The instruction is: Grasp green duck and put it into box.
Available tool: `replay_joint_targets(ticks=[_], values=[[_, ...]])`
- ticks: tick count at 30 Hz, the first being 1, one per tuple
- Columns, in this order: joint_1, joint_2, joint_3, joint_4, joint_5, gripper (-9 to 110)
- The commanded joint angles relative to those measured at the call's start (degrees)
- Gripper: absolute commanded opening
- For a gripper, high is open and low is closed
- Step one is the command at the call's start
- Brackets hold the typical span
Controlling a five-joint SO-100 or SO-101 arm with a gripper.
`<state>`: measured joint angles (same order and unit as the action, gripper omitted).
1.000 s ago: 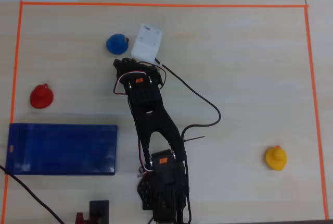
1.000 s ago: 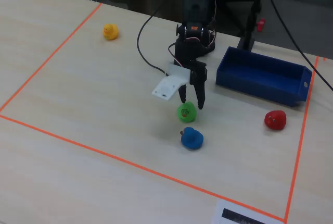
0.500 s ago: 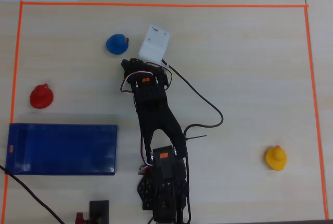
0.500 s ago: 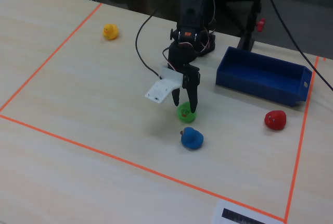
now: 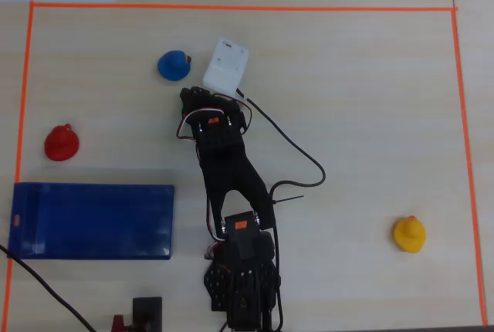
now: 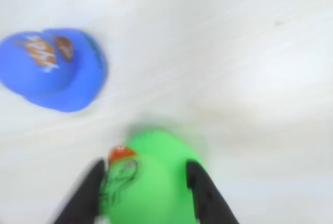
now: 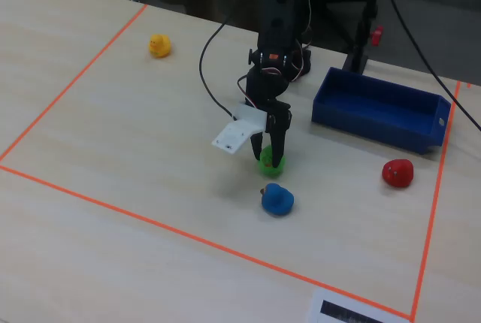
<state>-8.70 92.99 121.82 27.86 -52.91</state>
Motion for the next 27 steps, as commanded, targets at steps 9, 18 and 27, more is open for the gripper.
replay_joint_targets(ticks=[9,18,27], values=[[0.53,8.35,-6.42,12.04,4.83,0],[-21.18,14.50,-24.70,42.71,18.11,0],[-41.04,7.12,-27.86,49.13,21.88,0]])
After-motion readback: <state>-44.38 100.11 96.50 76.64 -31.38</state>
